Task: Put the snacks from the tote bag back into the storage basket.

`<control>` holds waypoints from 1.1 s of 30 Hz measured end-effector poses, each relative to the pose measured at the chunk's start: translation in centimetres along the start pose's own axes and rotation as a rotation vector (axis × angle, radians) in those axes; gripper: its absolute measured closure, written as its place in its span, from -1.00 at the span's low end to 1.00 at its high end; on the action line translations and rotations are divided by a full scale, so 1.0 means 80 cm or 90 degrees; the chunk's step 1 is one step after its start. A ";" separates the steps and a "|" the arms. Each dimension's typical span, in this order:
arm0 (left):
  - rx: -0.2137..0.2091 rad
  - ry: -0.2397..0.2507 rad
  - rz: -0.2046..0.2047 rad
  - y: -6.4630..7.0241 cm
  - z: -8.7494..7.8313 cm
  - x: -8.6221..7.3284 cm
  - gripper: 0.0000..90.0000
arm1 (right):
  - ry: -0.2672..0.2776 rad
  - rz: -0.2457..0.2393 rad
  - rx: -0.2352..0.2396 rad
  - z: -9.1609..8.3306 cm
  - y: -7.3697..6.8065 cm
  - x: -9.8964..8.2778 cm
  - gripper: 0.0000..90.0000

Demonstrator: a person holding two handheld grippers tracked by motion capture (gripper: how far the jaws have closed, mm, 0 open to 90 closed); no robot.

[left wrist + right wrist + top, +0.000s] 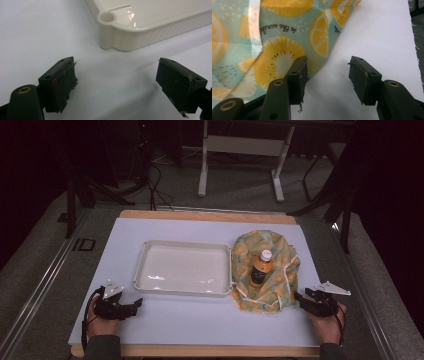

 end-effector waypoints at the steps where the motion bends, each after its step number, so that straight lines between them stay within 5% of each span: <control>1: 0.001 0.003 0.004 0.000 -0.001 0.000 -0.63 | -0.002 -0.002 0.002 0.000 0.000 0.000 0.08; 15: 0.001 0.004 0.021 0.004 -0.001 -0.001 -0.62 | -0.023 -0.027 0.024 -0.014 0.002 0.005 0.15; 33: 0.001 0.005 0.021 0.004 -0.001 -0.001 -0.59 | -0.068 -0.125 0.046 -0.025 -0.006 0.039 0.16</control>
Point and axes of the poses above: each handheld gripper's, and its own axes: z roughly forward along the jaws, x roughly out of its top, y roughly to its right, the point moved 3 cm from there along z, roughly forward along the jaws, and after that the axes turned 10 degrees about -z, right-handed, at the moved point
